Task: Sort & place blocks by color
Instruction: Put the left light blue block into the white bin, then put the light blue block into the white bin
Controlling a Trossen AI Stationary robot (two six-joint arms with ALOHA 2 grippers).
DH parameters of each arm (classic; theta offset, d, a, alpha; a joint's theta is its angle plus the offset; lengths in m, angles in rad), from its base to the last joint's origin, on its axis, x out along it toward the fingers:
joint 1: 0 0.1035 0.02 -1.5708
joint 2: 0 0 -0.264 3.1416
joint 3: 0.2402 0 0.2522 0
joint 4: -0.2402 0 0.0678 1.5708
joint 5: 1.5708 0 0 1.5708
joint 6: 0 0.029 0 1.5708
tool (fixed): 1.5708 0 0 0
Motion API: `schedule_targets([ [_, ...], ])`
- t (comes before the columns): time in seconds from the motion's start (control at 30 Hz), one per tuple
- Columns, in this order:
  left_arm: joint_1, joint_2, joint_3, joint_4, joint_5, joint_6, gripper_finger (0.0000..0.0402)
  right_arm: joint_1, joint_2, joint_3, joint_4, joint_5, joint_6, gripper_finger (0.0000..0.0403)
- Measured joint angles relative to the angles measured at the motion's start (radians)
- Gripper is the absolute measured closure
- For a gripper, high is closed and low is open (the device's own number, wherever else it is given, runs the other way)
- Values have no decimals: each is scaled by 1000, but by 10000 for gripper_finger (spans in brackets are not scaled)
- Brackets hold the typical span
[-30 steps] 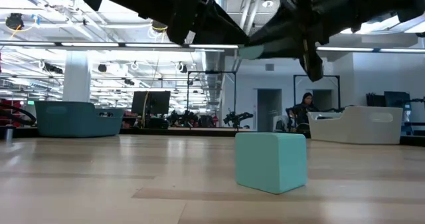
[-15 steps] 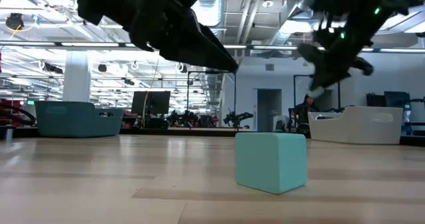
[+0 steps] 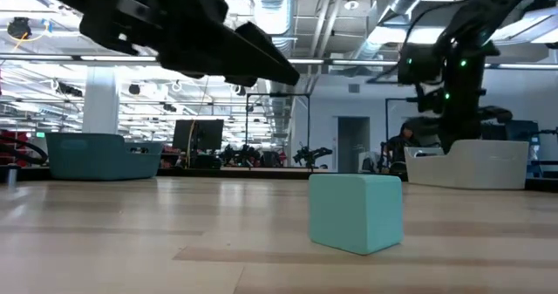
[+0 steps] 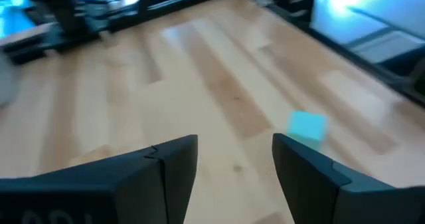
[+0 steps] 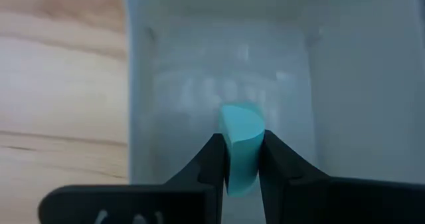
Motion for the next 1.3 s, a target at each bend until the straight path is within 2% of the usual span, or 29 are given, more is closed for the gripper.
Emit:
schedule_targets([
  [0.13,-13,0,0,-5,71,-1,216,-34,80,0,-1,-46,-9,335],
  [0.23,-28,0,0,-3,74,7,216,-43,122,0,2,-46,-18,323],
  [0.6,-34,0,0,32,60,14,194,-40,156,0,26,-31,-47,192],
  [0.73,-35,0,0,33,60,14,186,-17,156,0,51,-5,-52,163],
  [0.9,-35,0,0,32,66,15,184,33,123,0,88,69,-54,161],
  [1.0,-35,7,0,67,68,-7,184,76,60,0,107,126,-50,167],
  [1.1,-35,61,1,195,92,-65,184,135,-29,0,116,151,-44,174],
  [1.17,-39,120,17,263,153,-65,184,191,-92,0,118,153,-43,177],
  [1.3,-57,219,56,293,218,-37,184,347,-192,0,119,153,30,181],
])
